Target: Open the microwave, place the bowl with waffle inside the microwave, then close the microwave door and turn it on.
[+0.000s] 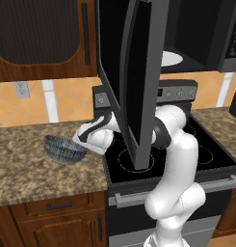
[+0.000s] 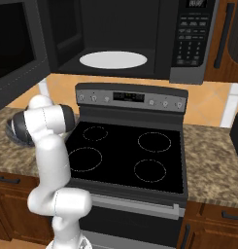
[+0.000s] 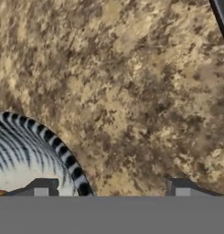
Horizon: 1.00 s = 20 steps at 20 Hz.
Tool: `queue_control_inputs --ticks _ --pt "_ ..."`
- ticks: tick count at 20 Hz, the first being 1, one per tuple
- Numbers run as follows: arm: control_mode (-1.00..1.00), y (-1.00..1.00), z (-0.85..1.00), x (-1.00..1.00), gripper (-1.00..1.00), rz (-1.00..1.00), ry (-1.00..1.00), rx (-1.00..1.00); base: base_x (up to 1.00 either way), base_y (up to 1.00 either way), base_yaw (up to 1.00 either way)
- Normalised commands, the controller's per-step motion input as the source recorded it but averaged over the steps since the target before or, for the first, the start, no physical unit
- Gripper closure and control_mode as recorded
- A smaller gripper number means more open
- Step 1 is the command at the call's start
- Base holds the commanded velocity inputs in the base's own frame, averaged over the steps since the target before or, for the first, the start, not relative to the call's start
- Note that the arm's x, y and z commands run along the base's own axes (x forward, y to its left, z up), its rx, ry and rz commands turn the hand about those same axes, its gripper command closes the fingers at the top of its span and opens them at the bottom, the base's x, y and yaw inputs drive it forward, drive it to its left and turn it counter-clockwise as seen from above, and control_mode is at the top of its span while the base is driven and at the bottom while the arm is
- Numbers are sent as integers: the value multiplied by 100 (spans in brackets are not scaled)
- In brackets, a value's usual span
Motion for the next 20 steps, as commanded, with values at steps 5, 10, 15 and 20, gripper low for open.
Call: queue_control_inputs --ticks 5,10,15,20 --pt "-100 20 -2 -6 100 -1 2 0 0 0 0" --pt "-100 -1 0 -4 100 0 0 0 0 0 0" --pt "-100 -18 9 -13 100 0 -30 0 0 0 0" --pt "-100 -44 22 -15 100 0 -46 0 0 0 0"
